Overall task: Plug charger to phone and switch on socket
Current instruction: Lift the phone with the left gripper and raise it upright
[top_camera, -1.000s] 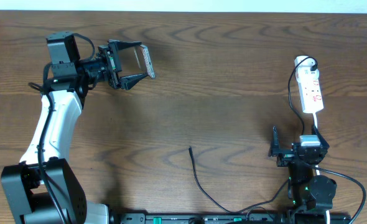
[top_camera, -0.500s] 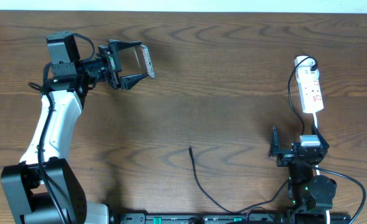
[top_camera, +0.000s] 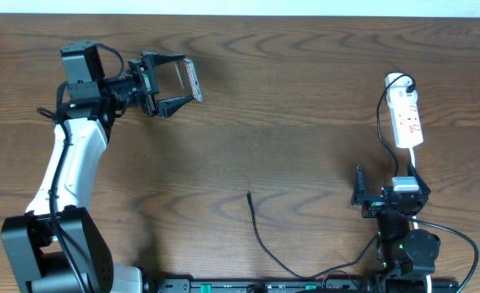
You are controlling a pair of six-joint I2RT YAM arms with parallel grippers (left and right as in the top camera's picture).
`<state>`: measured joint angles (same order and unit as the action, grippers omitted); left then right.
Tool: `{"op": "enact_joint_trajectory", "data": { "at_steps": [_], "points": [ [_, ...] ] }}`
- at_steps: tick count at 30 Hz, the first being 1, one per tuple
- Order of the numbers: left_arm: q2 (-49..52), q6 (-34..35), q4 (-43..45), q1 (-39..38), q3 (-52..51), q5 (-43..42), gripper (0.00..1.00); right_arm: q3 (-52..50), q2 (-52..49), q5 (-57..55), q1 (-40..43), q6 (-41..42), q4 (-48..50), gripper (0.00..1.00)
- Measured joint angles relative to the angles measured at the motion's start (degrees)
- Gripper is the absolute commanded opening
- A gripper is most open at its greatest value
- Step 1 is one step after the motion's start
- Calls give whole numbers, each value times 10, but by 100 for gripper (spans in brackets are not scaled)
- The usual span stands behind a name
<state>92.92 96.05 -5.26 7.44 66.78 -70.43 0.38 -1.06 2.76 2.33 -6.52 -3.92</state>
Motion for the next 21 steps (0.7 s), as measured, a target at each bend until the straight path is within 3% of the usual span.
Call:
{"op": "enact_joint_trajectory", "data": {
  "at_steps": [13, 17, 21],
  "points": [
    [0, -22, 0, 0, 0, 2, 7, 0, 0, 0, 0, 0, 0, 99],
    [0, -80, 0, 0, 0, 14, 8, 0, 0, 0, 0, 0, 0, 99],
    [0, -201, -2, 0, 0, 42, 8, 0, 0, 0, 0, 0, 0, 99]
  ]
}}
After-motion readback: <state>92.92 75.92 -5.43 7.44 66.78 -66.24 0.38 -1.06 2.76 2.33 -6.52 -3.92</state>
